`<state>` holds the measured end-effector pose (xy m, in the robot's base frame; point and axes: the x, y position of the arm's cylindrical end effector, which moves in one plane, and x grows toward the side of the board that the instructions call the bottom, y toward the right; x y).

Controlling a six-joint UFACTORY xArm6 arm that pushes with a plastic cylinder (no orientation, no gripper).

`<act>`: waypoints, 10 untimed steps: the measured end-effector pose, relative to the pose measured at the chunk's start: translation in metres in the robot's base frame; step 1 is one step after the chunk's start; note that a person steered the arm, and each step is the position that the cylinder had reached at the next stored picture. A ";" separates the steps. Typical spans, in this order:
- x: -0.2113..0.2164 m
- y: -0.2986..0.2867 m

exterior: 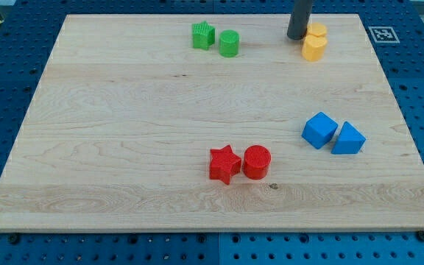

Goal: Push the yellow heart and yellow hexagon top right

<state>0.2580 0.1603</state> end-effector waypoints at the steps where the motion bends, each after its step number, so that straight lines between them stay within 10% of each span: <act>1: 0.000 0.008; 6: 0.079 -0.008; 10: 0.064 0.001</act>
<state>0.3222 0.1611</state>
